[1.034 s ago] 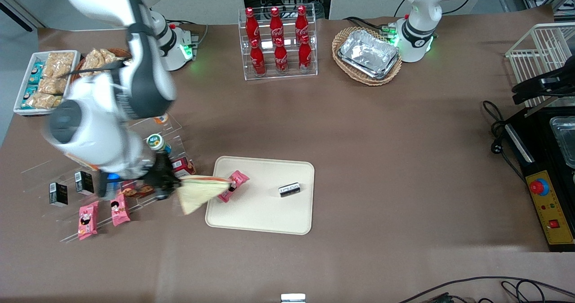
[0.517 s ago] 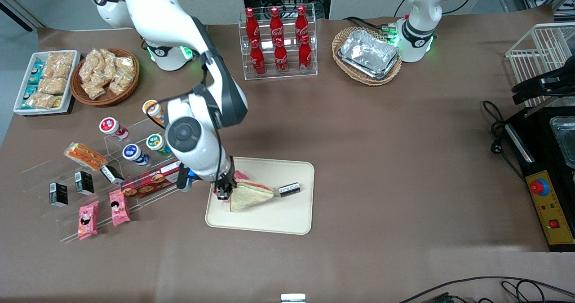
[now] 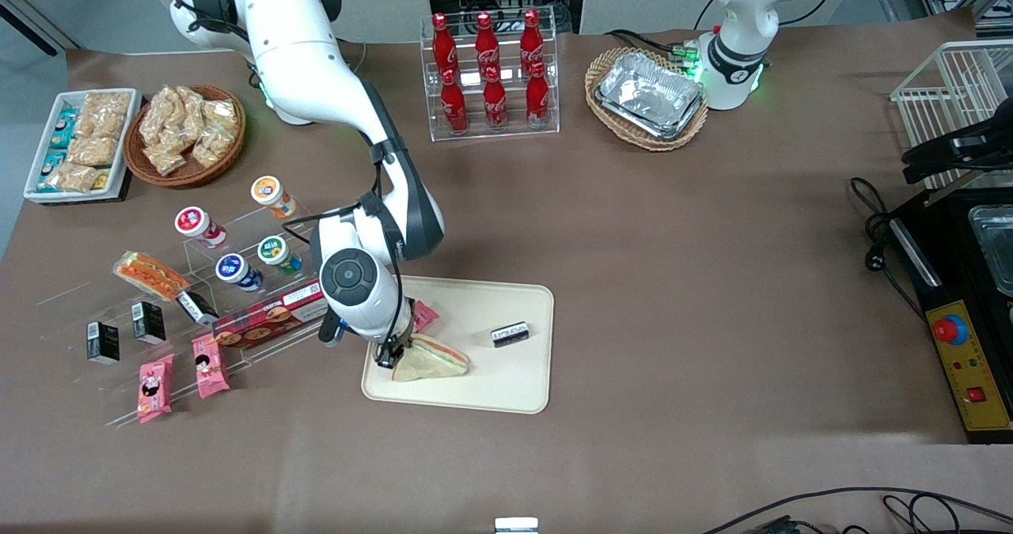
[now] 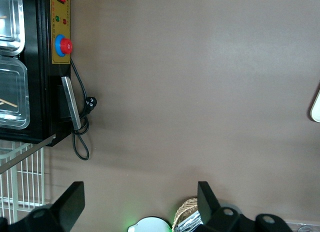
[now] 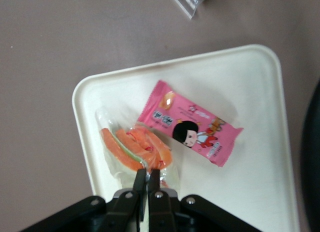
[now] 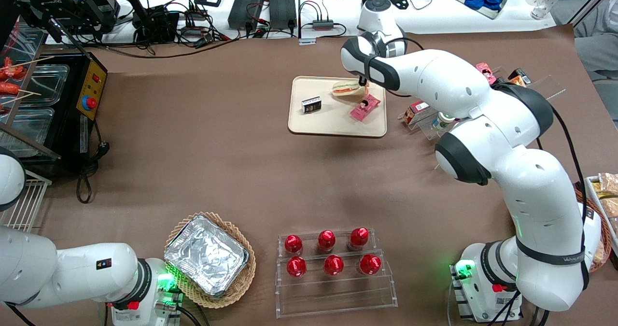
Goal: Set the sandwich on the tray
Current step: 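Lower the sandwich onto the tray and open the right gripper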
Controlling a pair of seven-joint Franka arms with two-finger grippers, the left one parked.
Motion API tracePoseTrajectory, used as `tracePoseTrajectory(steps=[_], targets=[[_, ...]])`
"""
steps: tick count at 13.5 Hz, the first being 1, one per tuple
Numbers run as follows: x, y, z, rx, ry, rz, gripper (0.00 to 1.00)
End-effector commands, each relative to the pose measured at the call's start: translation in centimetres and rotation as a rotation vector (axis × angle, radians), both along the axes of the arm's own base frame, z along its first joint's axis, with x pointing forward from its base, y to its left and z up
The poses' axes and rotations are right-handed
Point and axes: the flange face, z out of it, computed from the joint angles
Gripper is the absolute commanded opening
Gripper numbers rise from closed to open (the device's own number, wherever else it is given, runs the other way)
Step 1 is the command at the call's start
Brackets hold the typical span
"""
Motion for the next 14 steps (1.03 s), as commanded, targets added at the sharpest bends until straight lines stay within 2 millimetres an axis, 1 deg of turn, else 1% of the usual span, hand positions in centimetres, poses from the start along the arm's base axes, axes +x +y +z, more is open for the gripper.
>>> tracePoseTrajectory(steps=[1, 2, 4, 6, 7, 8, 10, 12, 13, 14], targets=[[0.9, 1.2, -0.5, 0.068, -0.062, -0.080, 0.00], [1.4, 0.9, -0.5, 0.081, -0.070, -0.096, 0.00], [1.6, 1.2, -1.1, 0.082, -0.071, -0.098, 0.00], [1.7, 1.1, -1.2, 0.082, -0.076, -0.100, 0.19], [1.9, 0.8, -1.2, 0.082, -0.076, -0.104, 0.44], [1.9, 0.8, -1.2, 0.082, -0.076, -0.104, 0.61], [2.3, 0.1, -0.9, 0.084, -0.080, -0.111, 0.62], [2.5, -0.4, -0.5, 0.090, -0.076, -0.119, 0.81], [2.6, -0.7, 0.0, 0.094, -0.077, -0.123, 0.81], [2.9, -1.4, 0.3, 0.098, -0.075, -0.132, 0.81]])
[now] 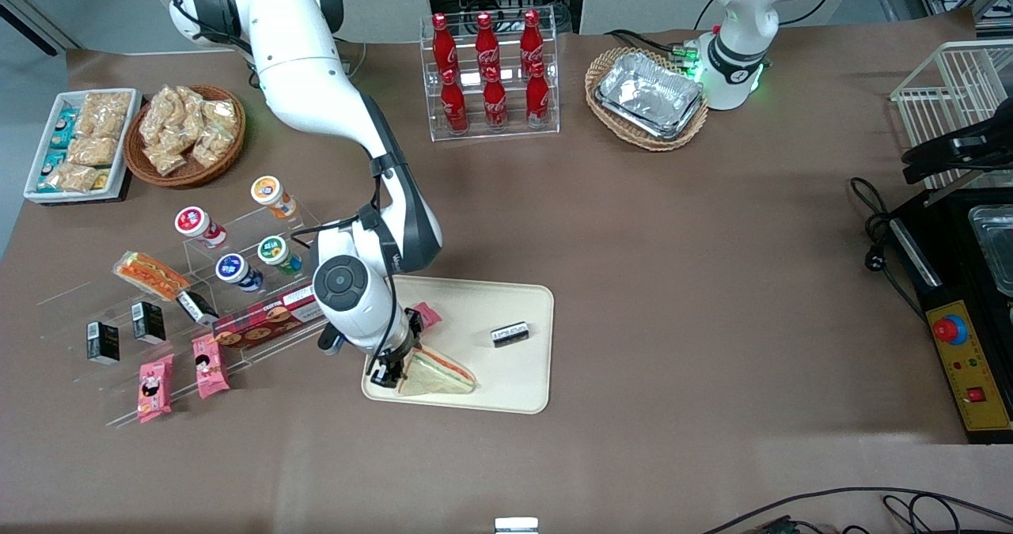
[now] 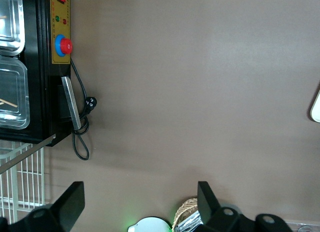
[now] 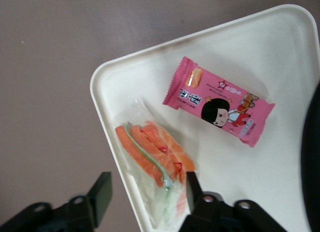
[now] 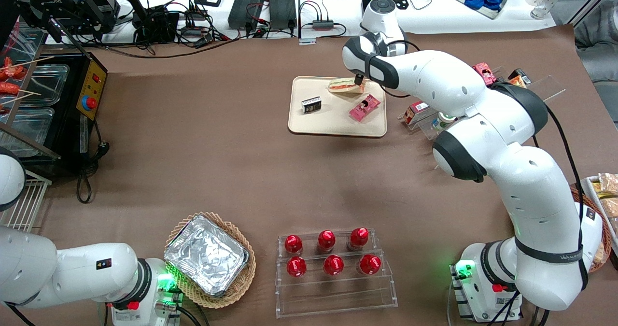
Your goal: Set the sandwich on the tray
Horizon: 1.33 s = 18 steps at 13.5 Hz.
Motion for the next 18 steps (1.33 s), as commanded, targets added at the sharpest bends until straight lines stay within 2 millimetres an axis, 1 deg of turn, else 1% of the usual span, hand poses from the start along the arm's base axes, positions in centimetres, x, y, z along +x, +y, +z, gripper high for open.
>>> tracePoseTrajectory(steps=[1, 2, 4, 7, 8, 9, 10, 11, 14, 16, 18], targets=[[1.1, -0.9, 1.1, 0.039, -0.002, -0.033, 0.82], [1.1, -1.0, 1.5, 0.043, -0.005, -0.033, 0.83], [1.6, -2.4, 2.5, 0.054, 0.004, -0.047, 0.83], [2.4, -4.0, 6.8, 0.086, 0.015, -0.040, 0.84], [2.4, -4.6, 8.3, 0.092, 0.020, -0.019, 0.85], [2.1, -4.8, 9.9, 0.102, 0.020, 0.020, 0.86], [1.9, -5.1, 11.8, 0.113, 0.011, 0.058, 0.89], [1.7, -5.5, 13.6, 0.125, 0.005, 0.093, 1.00], [0.6, -7.4, 19.0, 0.127, -0.019, 0.323, 1.00], [-0.6, -8.4, 21.5, 0.107, -0.005, 0.539, 1.00], [-2.5, -10.0, 25.1, 0.015, 0.015, 0.779, 1.00]])
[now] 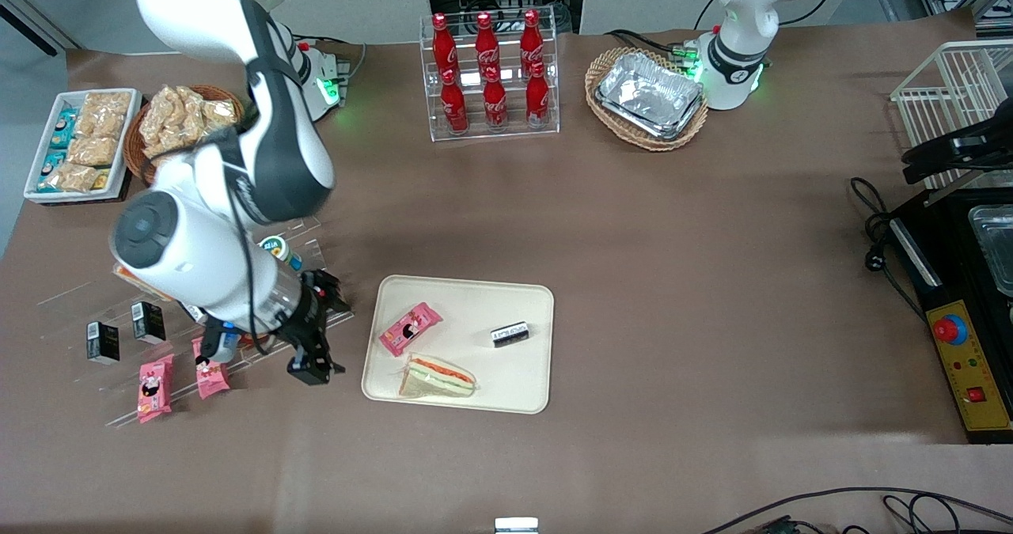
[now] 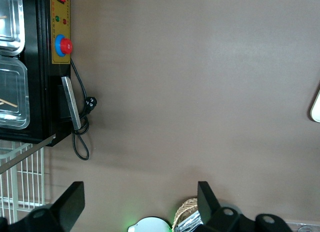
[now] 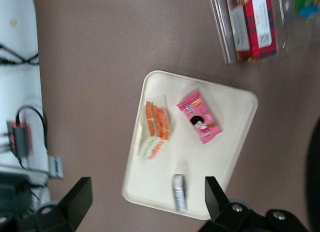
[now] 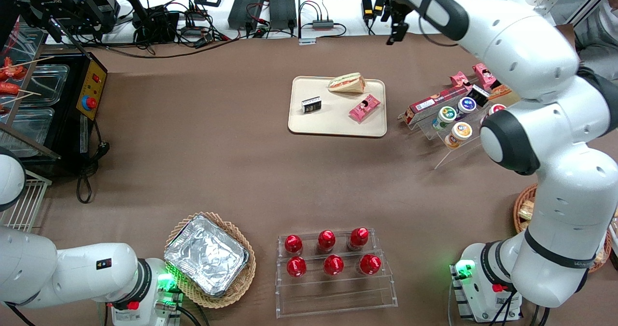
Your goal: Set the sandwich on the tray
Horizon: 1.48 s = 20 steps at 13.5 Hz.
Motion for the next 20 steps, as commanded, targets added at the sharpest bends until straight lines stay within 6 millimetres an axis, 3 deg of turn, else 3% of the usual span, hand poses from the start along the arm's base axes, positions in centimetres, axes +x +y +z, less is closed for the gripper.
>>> tracePoseTrajectory(steps=[1, 4, 8, 12, 15, 17, 20], targets=[[-3.2, -2.5, 5.5, -0.135, -0.011, 0.389, 1.00], [-4.6, -4.6, 8.7, -0.231, -0.041, 0.662, 1.00], [-6.4, -8.0, 11.2, -0.323, -0.017, 0.906, 1.00], [-8.2, -13.7, 13.0, -0.294, -0.046, 1.039, 1.00], [-9.6, -17.2, 13.5, -0.259, -0.069, 1.097, 1.00], [-9.5, -18.2, 13.5, -0.284, -0.058, 1.145, 1.00], [-9.0, -22.0, 13.4, -0.310, -0.064, 1.197, 1.00]])
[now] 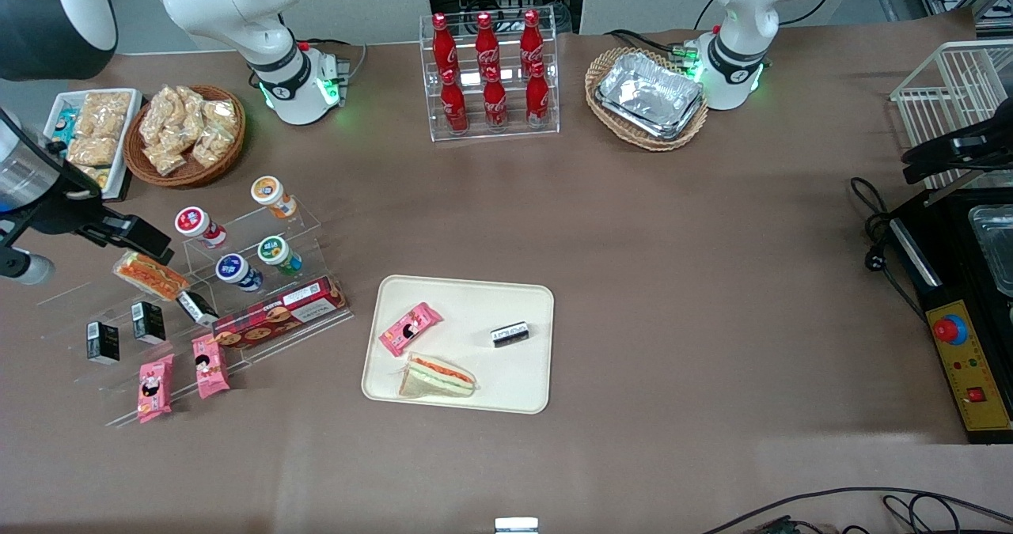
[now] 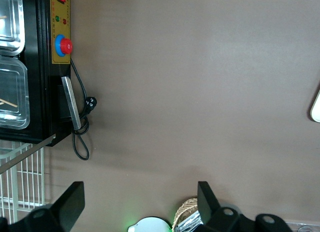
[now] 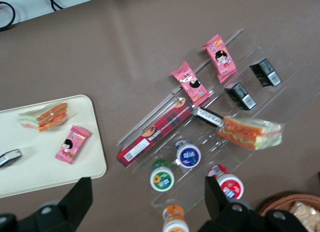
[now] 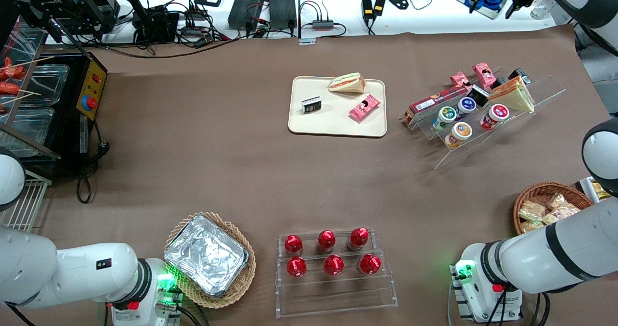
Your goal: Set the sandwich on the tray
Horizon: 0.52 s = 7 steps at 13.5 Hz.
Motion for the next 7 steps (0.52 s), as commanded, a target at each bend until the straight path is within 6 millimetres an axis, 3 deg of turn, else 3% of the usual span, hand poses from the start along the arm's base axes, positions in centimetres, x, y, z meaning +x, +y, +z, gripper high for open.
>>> tracePoseTrajectory(steps=[1, 4, 7], targets=[[0.1, -4.6, -0.3, -0.031, -0.021, 0.091, 1.00], [0.6, -7.5, -0.5, -0.027, -0.029, 0.071, 1.00], [1.3, -7.5, -0.8, -0.032, -0.025, 0.069, 1.00]])
